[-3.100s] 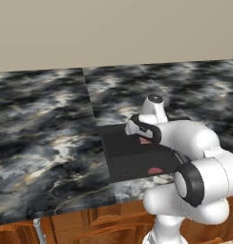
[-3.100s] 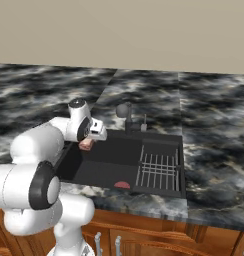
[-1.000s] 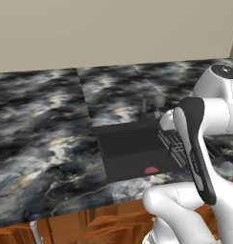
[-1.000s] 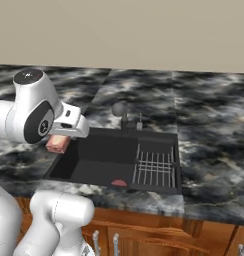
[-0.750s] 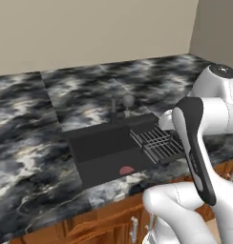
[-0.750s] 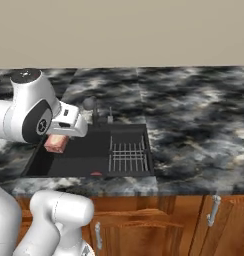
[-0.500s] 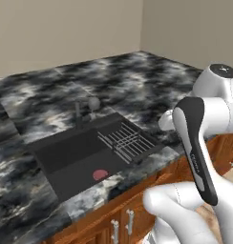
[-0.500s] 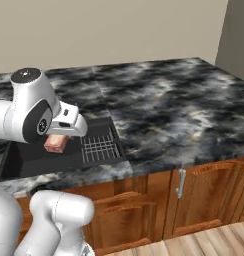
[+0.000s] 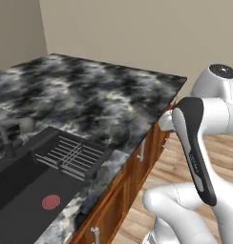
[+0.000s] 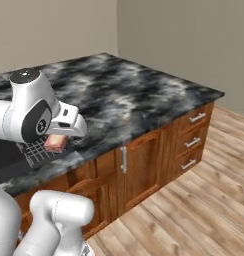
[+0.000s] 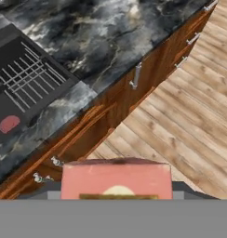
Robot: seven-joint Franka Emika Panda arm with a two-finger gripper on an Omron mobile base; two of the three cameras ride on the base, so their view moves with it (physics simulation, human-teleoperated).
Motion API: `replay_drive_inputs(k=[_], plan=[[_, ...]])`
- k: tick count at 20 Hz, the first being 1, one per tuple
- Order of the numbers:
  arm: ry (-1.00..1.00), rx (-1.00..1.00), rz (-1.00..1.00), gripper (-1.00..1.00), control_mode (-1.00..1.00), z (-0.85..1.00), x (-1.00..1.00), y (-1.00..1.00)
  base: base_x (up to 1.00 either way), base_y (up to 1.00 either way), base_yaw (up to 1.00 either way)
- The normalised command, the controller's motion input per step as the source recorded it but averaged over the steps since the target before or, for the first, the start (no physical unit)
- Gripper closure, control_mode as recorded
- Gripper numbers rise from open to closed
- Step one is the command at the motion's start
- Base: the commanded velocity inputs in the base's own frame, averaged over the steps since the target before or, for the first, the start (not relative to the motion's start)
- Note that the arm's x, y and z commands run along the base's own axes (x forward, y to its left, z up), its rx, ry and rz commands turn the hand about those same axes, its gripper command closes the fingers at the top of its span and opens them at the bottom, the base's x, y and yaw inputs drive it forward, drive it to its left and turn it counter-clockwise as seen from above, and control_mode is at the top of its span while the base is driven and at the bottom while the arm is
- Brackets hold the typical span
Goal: Pick up the bar soap and sponge from the sink, and place them back in the cabinet, and close the cabinet door.
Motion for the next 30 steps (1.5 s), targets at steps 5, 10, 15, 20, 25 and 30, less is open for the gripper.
replay_drive_inputs(k=[5,10,15,20,25,30], plan=[[0.00,0.00,0.00,1.00,1.00,0.00,0.00,0.00,0.00,-0.48,-0.56],[0.00,0.00,0.00,1.00,1.00,0.00,0.00,0.00,0.08,-0.47,-0.55],[0.00,0.00,0.00,1.00,1.00,0.00,0.00,0.00,0.20,-0.17,-0.59],[0.00,0.00,0.00,1.00,1.00,0.00,0.00,0.00,0.61,0.13,-0.36],[0.00,0.00,0.00,1.00,1.00,0.00,0.00,0.00,0.96,0.26,-0.16],[0.00,0.00,0.00,1.00,1.00,0.00,0.00,0.00,0.98,-0.08,-0.15]])
